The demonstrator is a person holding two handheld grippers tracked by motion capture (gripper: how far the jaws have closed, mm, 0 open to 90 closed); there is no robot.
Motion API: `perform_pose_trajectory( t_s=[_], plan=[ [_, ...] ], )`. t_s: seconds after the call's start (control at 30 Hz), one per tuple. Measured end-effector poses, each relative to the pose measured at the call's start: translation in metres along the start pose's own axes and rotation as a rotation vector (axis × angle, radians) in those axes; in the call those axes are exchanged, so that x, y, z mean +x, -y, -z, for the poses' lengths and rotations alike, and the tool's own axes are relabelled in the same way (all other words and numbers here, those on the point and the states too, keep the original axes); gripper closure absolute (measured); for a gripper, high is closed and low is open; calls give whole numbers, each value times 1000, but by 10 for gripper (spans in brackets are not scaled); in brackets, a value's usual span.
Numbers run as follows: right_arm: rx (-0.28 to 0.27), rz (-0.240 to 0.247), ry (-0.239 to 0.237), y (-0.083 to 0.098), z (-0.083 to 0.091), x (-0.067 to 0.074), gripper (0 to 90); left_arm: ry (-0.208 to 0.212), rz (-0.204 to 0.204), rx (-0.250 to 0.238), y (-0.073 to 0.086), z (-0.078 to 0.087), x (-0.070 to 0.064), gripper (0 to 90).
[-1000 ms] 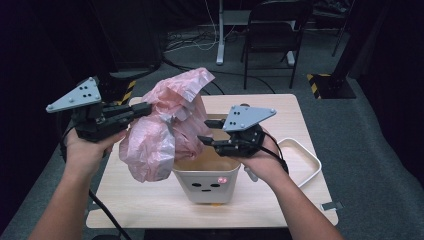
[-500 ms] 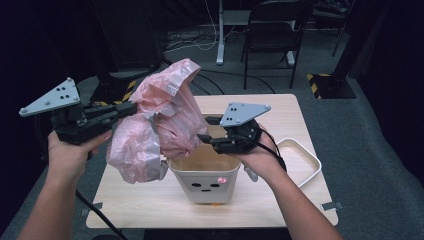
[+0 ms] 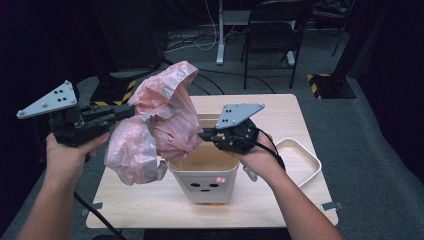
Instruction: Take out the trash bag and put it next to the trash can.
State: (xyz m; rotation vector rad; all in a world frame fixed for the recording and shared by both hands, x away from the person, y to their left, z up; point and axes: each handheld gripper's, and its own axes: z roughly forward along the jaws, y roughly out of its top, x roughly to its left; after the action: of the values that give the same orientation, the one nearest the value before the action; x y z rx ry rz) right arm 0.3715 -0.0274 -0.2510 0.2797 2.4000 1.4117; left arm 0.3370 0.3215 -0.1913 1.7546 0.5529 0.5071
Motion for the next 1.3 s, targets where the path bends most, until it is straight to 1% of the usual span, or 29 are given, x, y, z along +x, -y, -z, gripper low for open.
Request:
perform_pose_trajectory(
  t_s=[0.07,0.2,0.37,0.53,0.67,0.8,0.97,1.1,1.3],
  plan=[
    [-1,2,-5,0,0,0,892,1,-3,3,0,-1,0,896],
    [-13,1,-3,-1,4,0,900,1,-2,3,-1,-2,-1,896],
    [-46,6,4,-5,9,0,900,6,-5,0,-3,-4,-2,897],
    [-91,8,13,-11,15,1,900,8,-9,4,-5,-6,-4,896],
    [-118,8,20,-18,19,2,900,4,-14,-7,-8,-5,-4,897],
    [-144,14,23,-26,23,3,900,-6,-22,-16,-13,0,-6,897],
    [-163,27,21,-35,24,7,900,-19,-36,-37,-19,9,-8,896],
    [-172,37,19,-41,24,9,900,-29,-41,-39,-23,17,-10,896],
    [-178,58,1,-56,20,14,900,-47,-52,-42,-30,30,-12,896]
  ],
)
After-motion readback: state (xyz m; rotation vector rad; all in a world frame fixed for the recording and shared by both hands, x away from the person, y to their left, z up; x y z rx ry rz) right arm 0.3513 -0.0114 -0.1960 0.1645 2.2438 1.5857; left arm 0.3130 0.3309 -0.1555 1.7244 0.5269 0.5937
